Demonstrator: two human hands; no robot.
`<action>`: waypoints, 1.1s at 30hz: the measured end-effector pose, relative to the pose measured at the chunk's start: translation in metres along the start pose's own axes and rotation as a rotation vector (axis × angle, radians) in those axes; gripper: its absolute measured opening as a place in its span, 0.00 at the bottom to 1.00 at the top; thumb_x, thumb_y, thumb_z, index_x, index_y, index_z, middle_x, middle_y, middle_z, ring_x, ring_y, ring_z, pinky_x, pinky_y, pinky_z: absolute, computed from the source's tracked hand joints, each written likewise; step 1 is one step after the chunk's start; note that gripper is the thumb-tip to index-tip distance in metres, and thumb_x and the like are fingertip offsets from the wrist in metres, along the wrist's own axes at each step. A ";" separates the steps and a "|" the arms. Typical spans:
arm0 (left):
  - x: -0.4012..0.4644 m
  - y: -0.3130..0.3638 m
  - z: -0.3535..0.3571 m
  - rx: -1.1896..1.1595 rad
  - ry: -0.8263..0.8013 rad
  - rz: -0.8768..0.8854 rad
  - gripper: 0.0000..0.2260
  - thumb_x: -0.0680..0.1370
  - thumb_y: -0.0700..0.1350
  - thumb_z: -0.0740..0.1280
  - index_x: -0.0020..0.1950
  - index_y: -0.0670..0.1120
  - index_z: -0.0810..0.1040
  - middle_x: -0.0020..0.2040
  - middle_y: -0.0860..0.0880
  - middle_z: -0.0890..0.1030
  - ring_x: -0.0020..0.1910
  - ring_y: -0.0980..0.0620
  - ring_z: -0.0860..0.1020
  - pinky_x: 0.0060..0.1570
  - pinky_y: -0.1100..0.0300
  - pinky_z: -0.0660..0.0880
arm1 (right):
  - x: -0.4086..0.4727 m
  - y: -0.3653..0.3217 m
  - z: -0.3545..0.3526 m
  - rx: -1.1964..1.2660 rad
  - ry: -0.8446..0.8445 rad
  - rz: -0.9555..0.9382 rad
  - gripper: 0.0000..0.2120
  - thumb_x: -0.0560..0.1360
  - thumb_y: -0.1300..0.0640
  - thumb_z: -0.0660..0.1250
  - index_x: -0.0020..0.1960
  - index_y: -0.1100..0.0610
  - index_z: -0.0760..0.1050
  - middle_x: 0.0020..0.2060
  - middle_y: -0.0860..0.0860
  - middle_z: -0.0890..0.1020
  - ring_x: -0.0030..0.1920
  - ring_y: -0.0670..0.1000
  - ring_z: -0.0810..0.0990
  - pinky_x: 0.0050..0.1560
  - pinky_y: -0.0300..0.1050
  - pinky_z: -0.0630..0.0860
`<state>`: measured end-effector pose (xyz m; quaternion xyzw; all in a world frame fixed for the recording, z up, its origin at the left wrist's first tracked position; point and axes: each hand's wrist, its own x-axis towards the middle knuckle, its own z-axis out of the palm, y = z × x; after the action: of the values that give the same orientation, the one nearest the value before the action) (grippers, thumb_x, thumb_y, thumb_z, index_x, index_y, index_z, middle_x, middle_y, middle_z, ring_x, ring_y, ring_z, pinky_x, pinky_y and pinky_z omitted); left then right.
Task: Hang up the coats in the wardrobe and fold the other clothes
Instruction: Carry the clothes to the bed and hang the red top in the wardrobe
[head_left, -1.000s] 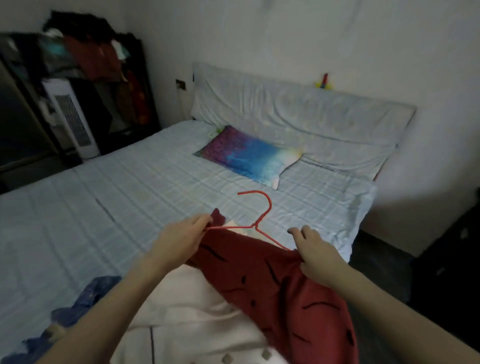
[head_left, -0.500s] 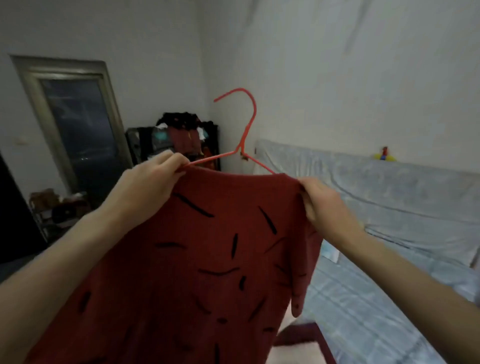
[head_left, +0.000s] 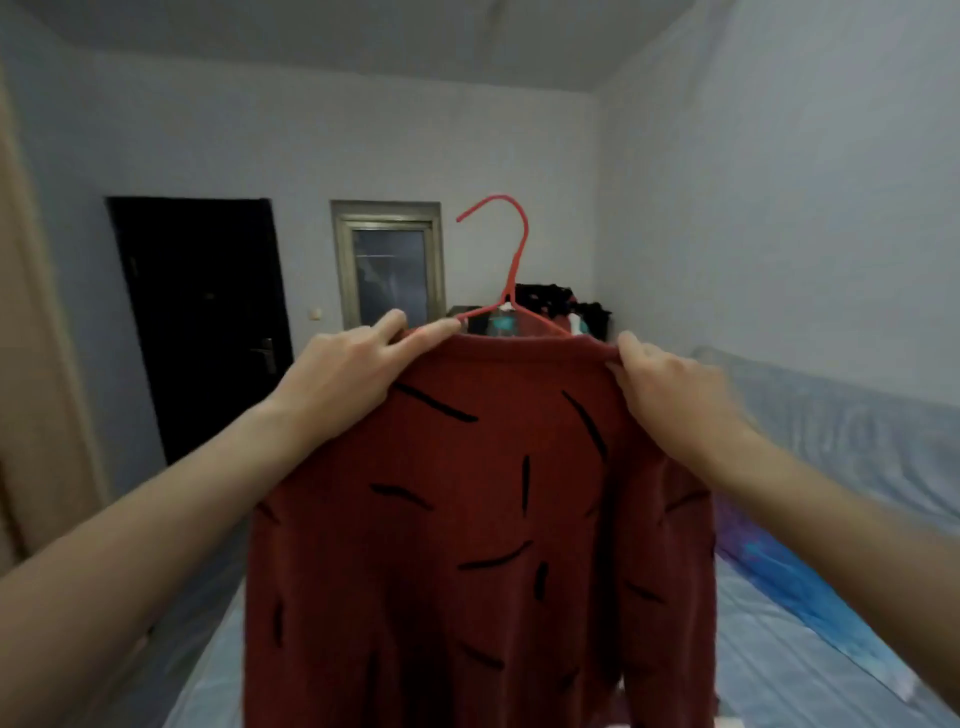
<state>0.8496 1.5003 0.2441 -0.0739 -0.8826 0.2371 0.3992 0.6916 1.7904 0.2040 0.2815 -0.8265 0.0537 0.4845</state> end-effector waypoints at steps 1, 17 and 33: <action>-0.009 -0.005 -0.001 0.040 -0.027 -0.009 0.37 0.72 0.37 0.61 0.77 0.59 0.55 0.48 0.46 0.72 0.33 0.41 0.80 0.21 0.54 0.69 | 0.001 -0.007 0.001 -0.026 -0.005 -0.023 0.11 0.79 0.52 0.63 0.52 0.56 0.63 0.34 0.55 0.79 0.28 0.61 0.81 0.24 0.47 0.69; -0.172 -0.043 -0.102 0.262 -0.350 -0.391 0.40 0.75 0.39 0.57 0.77 0.64 0.39 0.53 0.48 0.69 0.34 0.43 0.79 0.26 0.54 0.66 | 0.023 -0.157 -0.007 0.391 0.075 -0.411 0.15 0.77 0.44 0.57 0.42 0.57 0.68 0.26 0.52 0.75 0.23 0.59 0.78 0.23 0.44 0.65; -0.397 -0.009 -0.354 0.698 -0.532 -0.713 0.21 0.76 0.41 0.66 0.66 0.48 0.63 0.51 0.49 0.75 0.28 0.42 0.79 0.19 0.53 0.69 | -0.026 -0.412 -0.151 0.659 0.110 -0.766 0.18 0.78 0.37 0.42 0.51 0.47 0.64 0.40 0.43 0.80 0.39 0.49 0.83 0.30 0.44 0.70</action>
<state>1.3786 1.4923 0.1840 0.4274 -0.7925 0.3758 0.2192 1.0304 1.5111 0.1860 0.6992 -0.5761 0.1449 0.3977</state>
